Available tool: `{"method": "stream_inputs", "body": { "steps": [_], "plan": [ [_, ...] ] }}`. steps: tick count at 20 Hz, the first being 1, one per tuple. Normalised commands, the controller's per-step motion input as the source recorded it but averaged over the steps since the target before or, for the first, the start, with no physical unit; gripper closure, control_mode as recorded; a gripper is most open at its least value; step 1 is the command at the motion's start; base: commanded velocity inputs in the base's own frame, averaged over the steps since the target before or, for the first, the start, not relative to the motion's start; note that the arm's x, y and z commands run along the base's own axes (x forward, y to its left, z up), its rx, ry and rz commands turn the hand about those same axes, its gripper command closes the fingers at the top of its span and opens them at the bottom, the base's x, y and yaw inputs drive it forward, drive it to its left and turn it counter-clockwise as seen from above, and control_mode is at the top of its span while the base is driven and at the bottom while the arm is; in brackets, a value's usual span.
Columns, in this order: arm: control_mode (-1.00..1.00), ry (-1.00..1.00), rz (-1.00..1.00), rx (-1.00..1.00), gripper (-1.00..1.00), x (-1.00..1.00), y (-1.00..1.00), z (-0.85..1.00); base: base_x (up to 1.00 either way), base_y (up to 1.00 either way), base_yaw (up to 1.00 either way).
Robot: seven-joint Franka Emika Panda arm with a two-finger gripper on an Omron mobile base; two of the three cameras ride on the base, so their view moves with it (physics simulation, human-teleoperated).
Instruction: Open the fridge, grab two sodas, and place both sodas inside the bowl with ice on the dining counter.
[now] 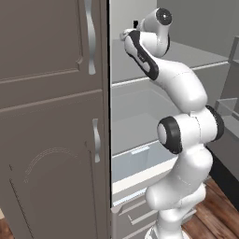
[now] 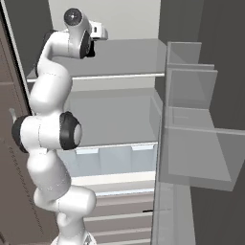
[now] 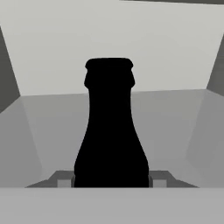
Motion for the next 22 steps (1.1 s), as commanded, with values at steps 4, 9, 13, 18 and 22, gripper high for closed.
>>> {"method": "stream_inputs", "body": {
  "steps": [4,9,13,18,22],
  "plan": [
    [-1.0,-0.12,0.0,0.02,1.0,-1.0,-0.24,0.0,0.0,0.0,0.0],
    [-1.0,0.0,0.0,0.0,1.0,-1.0,-0.06,0.04,0.0,0.0,0.0],
    [-1.0,-0.02,0.0,0.0,1.0,-1.0,-0.06,-0.07,0.0,0.0,0.0],
    [-1.0,0.0,-0.02,0.01,1.0,-1.0,-0.2,0.04,0.0,0.0,0.0],
    [-1.0,-0.01,-0.02,0.01,1.0,-1.0,-0.23,0.01,0.0,0.0,0.0]
  ]
}}
